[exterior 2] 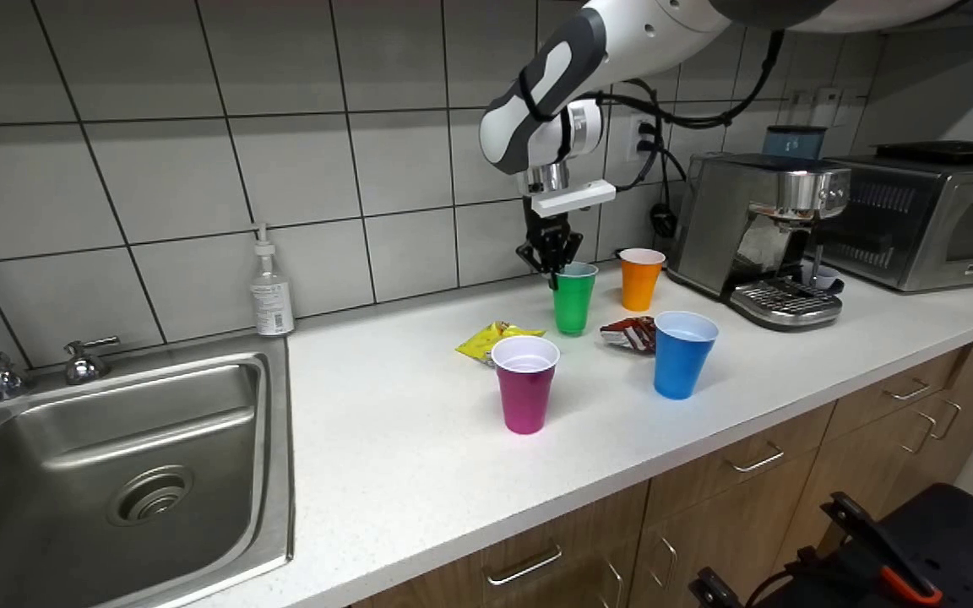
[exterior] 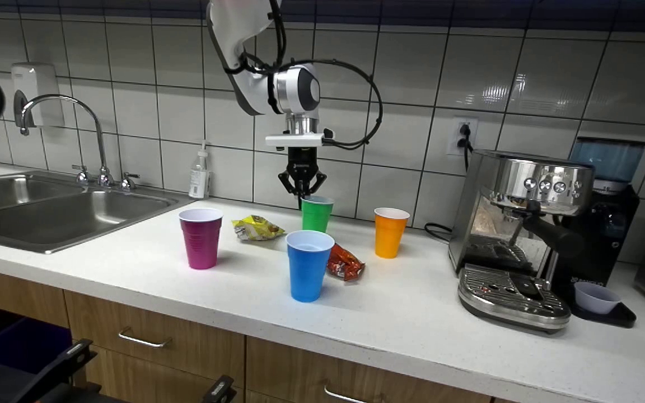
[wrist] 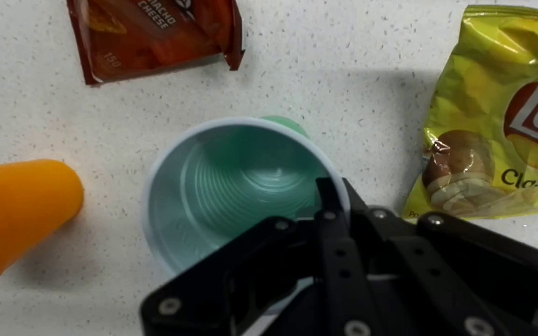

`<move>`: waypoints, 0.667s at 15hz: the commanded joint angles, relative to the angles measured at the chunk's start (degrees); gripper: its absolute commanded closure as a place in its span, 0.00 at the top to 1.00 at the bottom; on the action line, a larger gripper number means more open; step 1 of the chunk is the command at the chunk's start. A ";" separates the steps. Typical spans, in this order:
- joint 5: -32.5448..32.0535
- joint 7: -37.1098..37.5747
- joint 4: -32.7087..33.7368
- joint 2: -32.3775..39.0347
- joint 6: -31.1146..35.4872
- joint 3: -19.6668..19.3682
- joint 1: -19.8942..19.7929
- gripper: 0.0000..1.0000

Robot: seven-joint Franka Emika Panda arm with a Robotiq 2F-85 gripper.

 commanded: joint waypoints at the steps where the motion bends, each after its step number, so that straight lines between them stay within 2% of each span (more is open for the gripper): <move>1: 0.50 -0.85 -8.91 -6.18 2.88 1.16 -0.57 0.01; 10: 0.33 -1.19 -19.69 -12.79 5.91 2.19 -0.05 0.01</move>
